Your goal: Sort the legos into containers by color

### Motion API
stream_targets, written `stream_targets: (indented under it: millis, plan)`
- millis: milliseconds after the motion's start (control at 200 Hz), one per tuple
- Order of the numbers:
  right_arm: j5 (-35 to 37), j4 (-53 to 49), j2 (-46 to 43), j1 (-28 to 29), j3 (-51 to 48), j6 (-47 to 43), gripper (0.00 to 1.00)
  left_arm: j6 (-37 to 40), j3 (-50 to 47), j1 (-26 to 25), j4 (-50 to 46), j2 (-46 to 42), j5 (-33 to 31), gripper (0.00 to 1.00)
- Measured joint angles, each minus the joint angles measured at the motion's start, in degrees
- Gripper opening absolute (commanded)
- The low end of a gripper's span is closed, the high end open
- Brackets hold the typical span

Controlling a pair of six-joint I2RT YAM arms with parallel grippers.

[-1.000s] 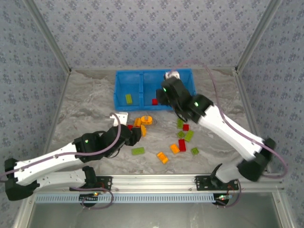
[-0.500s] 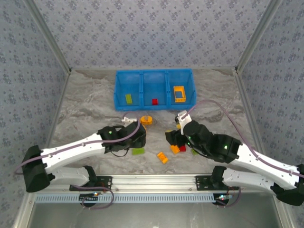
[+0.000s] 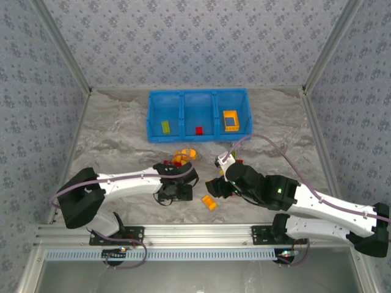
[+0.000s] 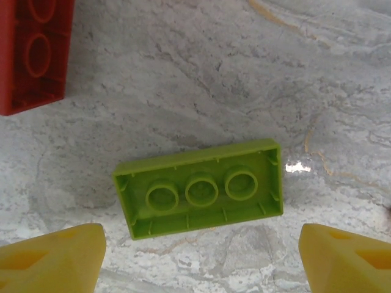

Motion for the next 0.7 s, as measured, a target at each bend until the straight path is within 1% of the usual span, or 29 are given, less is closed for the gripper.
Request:
stream_targets:
  millis: [190,305,385,615,705]
  plan:
    - [0.02,0.09,-0.85,0.15,-1.42,0.57,0.65,1.18,1.75,0.83,-0.87,2.14,0.09,0.84]
    - [0.04,0.13,-1.16,0.15,-1.44,0.66,0.65,1.18,1.73,1.42,-0.37,2.91,0.46,0.83]
    - [0.04,0.15,-1.16,0.15,-1.44,0.68,0.65,1.29,1.73,1.79,0.15,3.87,0.46,0.79]
    - [0.02,0.15,-1.16,0.15,-1.46,0.72,0.65,2.32,1.81,2.56,2.1,5.7,0.35,0.62]
    - [0.02,0.15,-1.31,0.15,-1.46,0.94,0.65,2.69,1.99,2.56,2.34,5.68,0.15,0.57]
